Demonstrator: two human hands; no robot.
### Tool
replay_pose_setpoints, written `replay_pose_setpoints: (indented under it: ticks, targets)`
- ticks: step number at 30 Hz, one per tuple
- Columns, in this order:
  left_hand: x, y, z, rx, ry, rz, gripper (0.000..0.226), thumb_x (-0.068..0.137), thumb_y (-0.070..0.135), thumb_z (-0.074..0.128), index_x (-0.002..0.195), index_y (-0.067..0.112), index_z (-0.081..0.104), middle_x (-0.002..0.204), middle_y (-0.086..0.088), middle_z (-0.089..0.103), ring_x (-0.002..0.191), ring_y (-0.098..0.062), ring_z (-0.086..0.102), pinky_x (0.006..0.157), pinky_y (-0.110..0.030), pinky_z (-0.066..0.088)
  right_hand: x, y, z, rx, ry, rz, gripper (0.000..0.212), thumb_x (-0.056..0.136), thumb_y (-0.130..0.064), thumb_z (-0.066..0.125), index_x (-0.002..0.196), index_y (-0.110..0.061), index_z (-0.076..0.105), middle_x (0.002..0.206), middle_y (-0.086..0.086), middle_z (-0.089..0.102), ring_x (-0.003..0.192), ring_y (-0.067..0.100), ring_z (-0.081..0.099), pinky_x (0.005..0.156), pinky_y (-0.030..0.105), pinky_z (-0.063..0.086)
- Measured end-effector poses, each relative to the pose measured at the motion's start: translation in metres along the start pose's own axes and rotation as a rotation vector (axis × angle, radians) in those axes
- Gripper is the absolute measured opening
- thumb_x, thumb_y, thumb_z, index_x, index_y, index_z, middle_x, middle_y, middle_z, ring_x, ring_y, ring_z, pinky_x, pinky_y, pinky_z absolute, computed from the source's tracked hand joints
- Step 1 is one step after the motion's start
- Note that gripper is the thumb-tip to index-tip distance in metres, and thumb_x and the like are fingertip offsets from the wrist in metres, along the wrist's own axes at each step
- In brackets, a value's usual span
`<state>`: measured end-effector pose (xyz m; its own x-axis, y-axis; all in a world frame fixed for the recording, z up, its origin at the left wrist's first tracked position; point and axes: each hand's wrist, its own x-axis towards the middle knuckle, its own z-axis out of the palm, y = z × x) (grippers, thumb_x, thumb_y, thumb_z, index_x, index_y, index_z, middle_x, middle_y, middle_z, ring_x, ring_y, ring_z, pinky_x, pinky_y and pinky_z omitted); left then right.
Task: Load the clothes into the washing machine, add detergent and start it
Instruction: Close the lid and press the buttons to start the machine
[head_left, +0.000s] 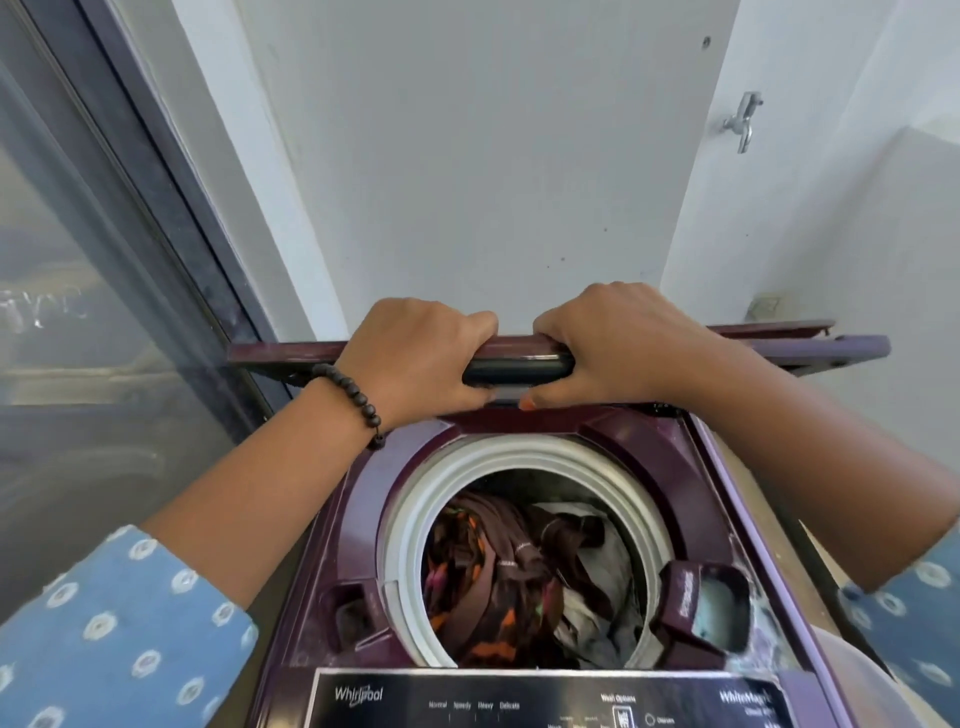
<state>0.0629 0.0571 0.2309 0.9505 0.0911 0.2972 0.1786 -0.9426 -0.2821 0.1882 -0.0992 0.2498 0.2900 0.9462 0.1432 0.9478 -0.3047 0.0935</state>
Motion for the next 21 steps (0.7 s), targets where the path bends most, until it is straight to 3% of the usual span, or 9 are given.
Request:
replay_pose_setpoints:
  ticks: [2, 6, 11, 15, 17, 19, 21]
  targets:
    - [-0.015, 0.008, 0.005, -0.029, -0.015, 0.032, 0.032, 0.085, 0.056, 0.058, 0.093, 0.026, 0.053, 0.067, 0.007, 0.054, 0.057, -0.015, 0.046, 0.047, -0.026, 0.024, -0.011, -0.007, 0.009, 0.029, -0.042, -0.024, 0.040, 0.076, -0.064, 0.062, 0.078, -0.025, 0.056, 0.058, -0.009, 0.048, 0.053, 0.004, 0.041, 0.050, 0.029, 0.032]
    - [-0.042, 0.024, 0.017, -0.094, -0.044, 0.073, 0.026, 0.086, 0.048, 0.060, 0.095, 0.024, 0.055, 0.080, 0.006, 0.064, 0.066, -0.018, 0.057, 0.054, -0.029, 0.042, -0.032, -0.022, 0.027, 0.032, -0.089, -0.050, 0.038, 0.078, -0.059, 0.063, 0.072, -0.027, 0.045, 0.058, -0.009, 0.043, 0.052, 0.007, 0.037, 0.046, 0.026, 0.025]
    - [-0.080, 0.043, 0.042, -0.231, 0.042, 0.110, 0.029, 0.071, 0.043, 0.075, 0.082, 0.024, 0.056, 0.064, 0.008, 0.061, 0.050, -0.019, 0.057, 0.044, -0.025, 0.037, -0.059, -0.035, 0.053, 0.290, -0.238, -0.069, 0.034, 0.079, -0.057, 0.067, 0.081, -0.027, 0.051, 0.065, -0.010, 0.051, 0.056, 0.004, 0.046, 0.049, 0.022, 0.034]
    - [-0.111, 0.062, 0.060, -0.418, -0.027, 0.035, 0.041, 0.076, 0.063, 0.060, 0.084, 0.024, 0.052, 0.070, 0.009, 0.061, 0.060, -0.017, 0.058, 0.054, -0.027, 0.033, -0.081, -0.048, 0.081, 0.448, -0.297, -0.047, 0.056, 0.076, -0.074, 0.058, 0.085, -0.019, 0.058, 0.065, -0.005, 0.057, 0.057, 0.011, 0.053, 0.051, 0.029, 0.039]
    - [-0.123, 0.070, 0.065, -0.490, -0.097, -0.030, 0.053, 0.077, 0.077, 0.043, 0.086, 0.025, 0.052, 0.073, 0.011, 0.061, 0.065, -0.013, 0.057, 0.058, -0.026, 0.037, -0.091, -0.055, 0.095, 0.515, -0.307, -0.013, 0.064, 0.075, -0.081, 0.043, 0.077, -0.019, 0.054, 0.061, -0.004, 0.053, 0.054, 0.012, 0.049, 0.051, 0.029, 0.035]
    - [-0.133, 0.076, 0.068, -0.569, -0.173, -0.080, 0.061, 0.082, 0.078, 0.029, 0.089, 0.024, 0.056, 0.078, 0.010, 0.063, 0.071, -0.009, 0.057, 0.064, -0.029, 0.044, -0.099, -0.061, 0.107, 0.605, -0.280, 0.027, 0.071, 0.075, -0.084, 0.026, 0.070, -0.018, 0.051, 0.061, -0.002, 0.053, 0.056, 0.014, 0.050, 0.054, 0.030, 0.036]
    - [-0.141, 0.078, 0.072, -0.728, -0.232, -0.147, 0.063, 0.087, 0.071, 0.022, 0.089, 0.021, 0.060, 0.079, 0.008, 0.063, 0.074, -0.008, 0.058, 0.069, -0.033, 0.047, -0.104, -0.064, 0.118, 0.672, -0.258, 0.064, 0.068, 0.084, -0.076, 0.022, 0.067, -0.015, 0.048, 0.060, -0.002, 0.052, 0.059, 0.017, 0.051, 0.060, 0.035, 0.040]
